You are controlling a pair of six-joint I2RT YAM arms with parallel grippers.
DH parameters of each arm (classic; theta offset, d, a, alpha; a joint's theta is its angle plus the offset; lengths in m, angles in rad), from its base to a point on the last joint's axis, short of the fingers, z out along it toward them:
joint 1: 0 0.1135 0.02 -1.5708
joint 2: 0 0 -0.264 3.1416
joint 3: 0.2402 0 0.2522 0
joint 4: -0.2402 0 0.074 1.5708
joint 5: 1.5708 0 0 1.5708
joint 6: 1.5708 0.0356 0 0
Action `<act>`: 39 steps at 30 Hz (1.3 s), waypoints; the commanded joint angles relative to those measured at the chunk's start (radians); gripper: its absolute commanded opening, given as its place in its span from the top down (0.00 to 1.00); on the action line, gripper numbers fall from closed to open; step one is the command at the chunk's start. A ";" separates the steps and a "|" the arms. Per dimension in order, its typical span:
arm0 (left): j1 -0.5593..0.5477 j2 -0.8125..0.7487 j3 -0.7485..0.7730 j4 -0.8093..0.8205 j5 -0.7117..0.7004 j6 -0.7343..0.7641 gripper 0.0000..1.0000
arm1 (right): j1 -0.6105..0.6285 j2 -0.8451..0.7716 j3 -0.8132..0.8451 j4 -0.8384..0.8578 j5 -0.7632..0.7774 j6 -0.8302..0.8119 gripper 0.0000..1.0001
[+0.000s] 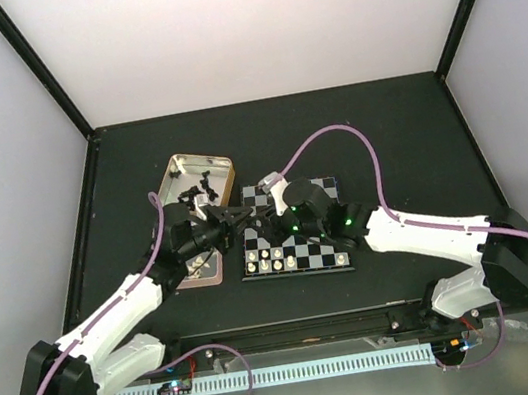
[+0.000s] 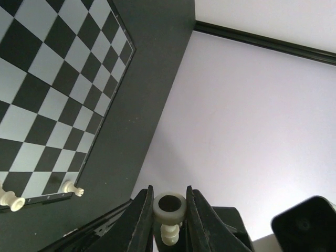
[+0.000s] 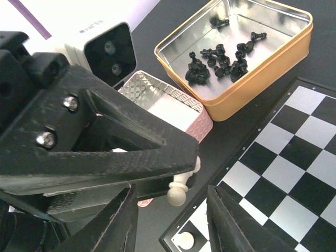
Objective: Set up the chess pieces on the board
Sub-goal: Place the chess piece on the chessboard.
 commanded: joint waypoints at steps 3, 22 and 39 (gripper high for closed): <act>-0.018 -0.006 0.043 0.079 0.027 -0.071 0.84 | 0.005 -0.024 -0.033 0.050 0.048 0.001 0.66; -0.042 -0.038 0.023 0.082 0.024 -0.084 0.81 | 0.004 -0.051 -0.008 0.028 0.139 -0.068 0.99; -0.039 -0.213 0.170 -0.465 -0.459 0.583 0.31 | -0.122 -0.057 0.047 -0.714 0.003 -0.121 0.99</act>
